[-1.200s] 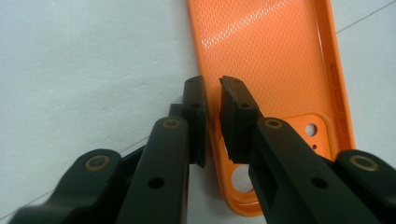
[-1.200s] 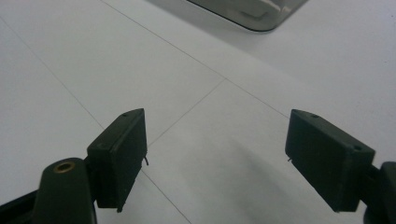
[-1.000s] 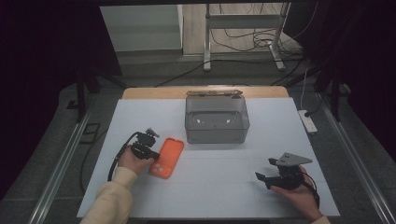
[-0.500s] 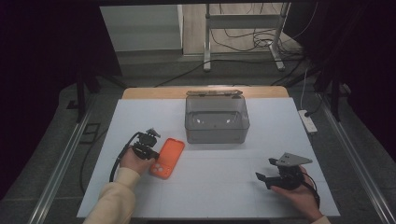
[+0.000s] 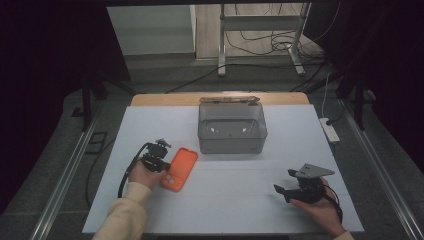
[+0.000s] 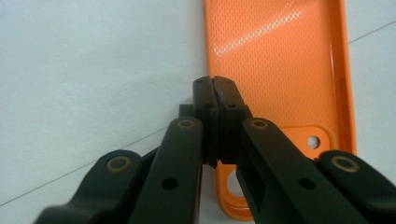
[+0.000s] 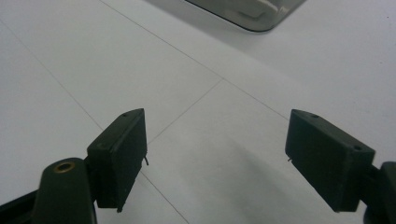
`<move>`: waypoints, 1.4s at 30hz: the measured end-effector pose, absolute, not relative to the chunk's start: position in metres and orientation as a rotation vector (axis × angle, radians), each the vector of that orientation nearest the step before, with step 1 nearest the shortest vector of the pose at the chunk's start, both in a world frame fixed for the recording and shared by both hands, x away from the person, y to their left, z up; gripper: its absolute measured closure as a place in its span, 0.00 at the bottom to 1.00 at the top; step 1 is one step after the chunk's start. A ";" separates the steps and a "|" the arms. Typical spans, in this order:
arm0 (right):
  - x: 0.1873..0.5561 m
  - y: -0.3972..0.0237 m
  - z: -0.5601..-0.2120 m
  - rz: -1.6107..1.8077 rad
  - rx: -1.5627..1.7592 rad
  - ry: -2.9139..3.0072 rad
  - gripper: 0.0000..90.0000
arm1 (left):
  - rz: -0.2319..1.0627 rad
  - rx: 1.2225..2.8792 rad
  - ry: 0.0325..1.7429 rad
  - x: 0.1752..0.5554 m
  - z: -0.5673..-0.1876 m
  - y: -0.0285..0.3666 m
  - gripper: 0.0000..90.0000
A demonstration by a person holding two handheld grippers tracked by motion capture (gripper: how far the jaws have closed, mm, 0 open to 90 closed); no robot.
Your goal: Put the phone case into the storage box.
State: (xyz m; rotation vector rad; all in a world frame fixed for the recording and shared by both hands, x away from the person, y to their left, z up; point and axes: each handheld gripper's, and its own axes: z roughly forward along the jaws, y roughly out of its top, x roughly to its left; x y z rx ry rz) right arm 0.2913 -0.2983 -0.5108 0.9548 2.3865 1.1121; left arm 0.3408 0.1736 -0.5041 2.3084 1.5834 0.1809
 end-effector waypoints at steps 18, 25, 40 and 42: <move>0.291 -0.299 -0.510 1.102 0.955 2.383 0.23 | 0.224 2.230 1.511 0.333 -0.477 0.184 0.99; 0.291 -0.299 -0.510 1.100 0.957 2.382 0.23 | 0.244 2.213 1.485 0.329 -0.470 0.190 0.99; 0.291 -0.299 -0.511 1.108 0.964 2.376 0.23 | 0.275 2.188 1.404 0.319 -0.458 0.196 0.99; 0.291 -0.300 -0.510 1.108 0.963 2.370 0.23 | 0.282 2.185 1.398 0.317 -0.458 0.196 0.99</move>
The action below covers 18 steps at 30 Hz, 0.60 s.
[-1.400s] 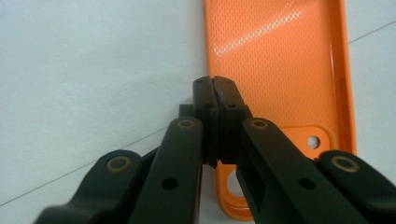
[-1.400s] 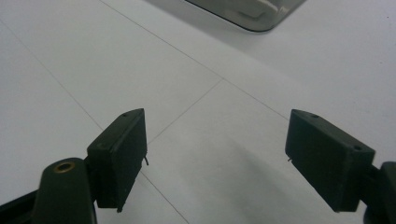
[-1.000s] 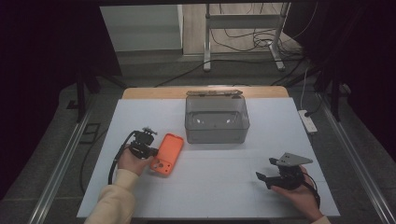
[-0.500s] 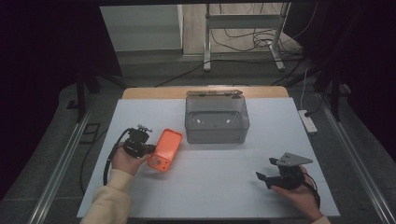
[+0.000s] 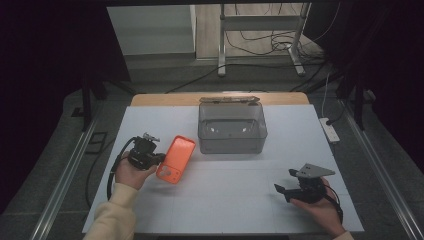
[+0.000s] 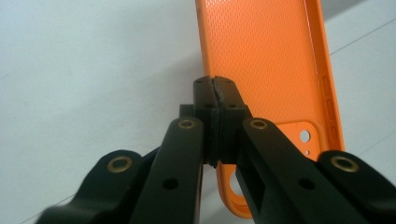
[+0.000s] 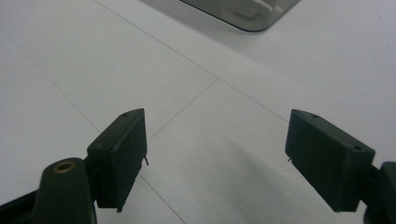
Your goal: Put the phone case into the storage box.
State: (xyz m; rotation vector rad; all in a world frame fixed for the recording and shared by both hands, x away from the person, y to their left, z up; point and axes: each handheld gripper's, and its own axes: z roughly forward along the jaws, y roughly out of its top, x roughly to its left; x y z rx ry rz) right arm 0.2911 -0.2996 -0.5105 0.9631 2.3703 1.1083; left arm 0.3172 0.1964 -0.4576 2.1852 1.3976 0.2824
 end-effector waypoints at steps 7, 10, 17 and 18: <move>0.291 -0.300 -0.510 1.109 0.967 2.359 0.23 | 0.286 2.184 1.373 0.314 -0.455 0.197 0.99; 0.291 -0.301 -0.509 1.118 0.963 2.345 0.23 | 0.286 2.187 1.366 0.313 -0.454 0.198 0.99; 0.291 -0.302 -0.508 1.119 0.967 2.334 0.24 | 0.287 2.195 1.348 0.311 -0.452 0.196 0.99; 0.291 -0.302 -0.508 1.118 0.967 2.333 0.24 | 0.288 2.196 1.344 0.311 -0.452 0.196 0.99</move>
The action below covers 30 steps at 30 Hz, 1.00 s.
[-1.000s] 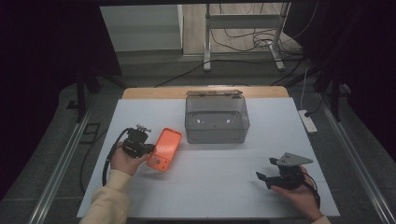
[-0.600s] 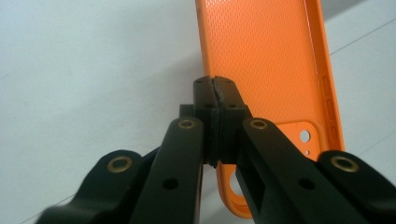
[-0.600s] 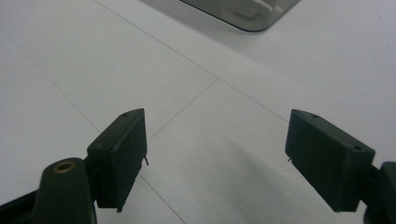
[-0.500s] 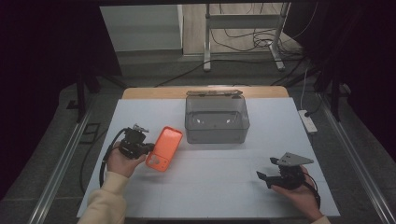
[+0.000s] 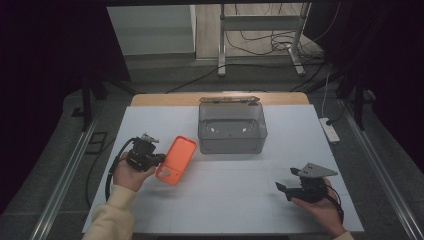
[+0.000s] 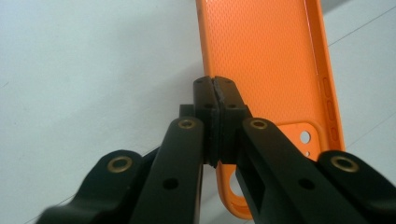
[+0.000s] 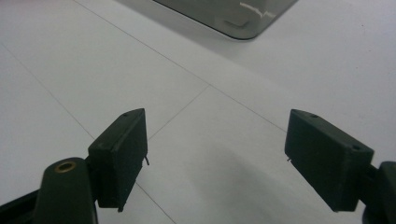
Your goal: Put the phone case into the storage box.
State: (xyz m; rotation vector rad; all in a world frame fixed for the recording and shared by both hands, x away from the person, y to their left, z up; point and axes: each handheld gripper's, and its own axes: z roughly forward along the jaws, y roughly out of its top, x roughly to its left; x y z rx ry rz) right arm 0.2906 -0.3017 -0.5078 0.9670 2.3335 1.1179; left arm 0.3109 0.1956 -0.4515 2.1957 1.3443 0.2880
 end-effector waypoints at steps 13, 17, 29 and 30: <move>0.291 -0.302 -0.508 1.116 0.972 2.330 0.24 | 0.291 2.198 1.269 0.304 -0.447 0.192 0.99; 0.291 -0.302 -0.508 1.116 0.972 2.329 0.24 | 0.290 2.194 1.255 0.303 -0.448 0.191 0.99; 0.289 -0.302 -0.507 1.132 0.976 2.319 0.24 | 0.300 2.202 1.184 0.300 -0.446 0.178 0.99; 0.289 -0.303 -0.507 1.132 0.978 2.317 0.24 | 0.304 2.203 1.181 0.300 -0.445 0.177 0.99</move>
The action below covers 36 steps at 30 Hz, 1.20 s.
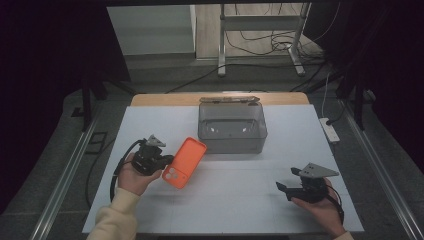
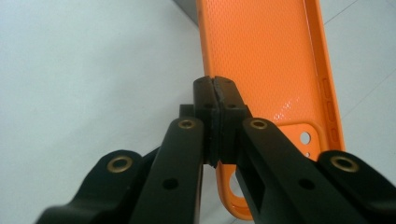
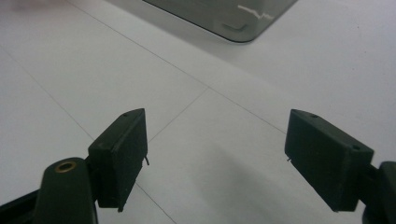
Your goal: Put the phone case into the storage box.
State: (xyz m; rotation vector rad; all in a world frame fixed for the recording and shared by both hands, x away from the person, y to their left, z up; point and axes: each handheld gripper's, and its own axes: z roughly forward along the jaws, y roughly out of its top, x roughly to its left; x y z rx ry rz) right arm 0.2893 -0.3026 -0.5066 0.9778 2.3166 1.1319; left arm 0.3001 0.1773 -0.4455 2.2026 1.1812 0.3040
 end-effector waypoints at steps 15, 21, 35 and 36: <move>0.290 -0.303 -0.506 1.146 1.005 2.292 0.24 | 0.282 2.212 1.082 0.302 -0.447 0.159 0.99; 0.289 -0.303 -0.506 1.146 1.012 2.283 0.24 | 0.286 2.197 1.066 0.301 -0.445 0.160 0.99; 0.291 -0.303 -0.506 1.158 1.014 2.279 0.24 | 0.278 2.193 1.030 0.302 -0.441 0.151 0.99; 0.291 -0.303 -0.506 1.156 1.014 2.280 0.24 | 0.278 2.194 1.024 0.302 -0.440 0.151 0.99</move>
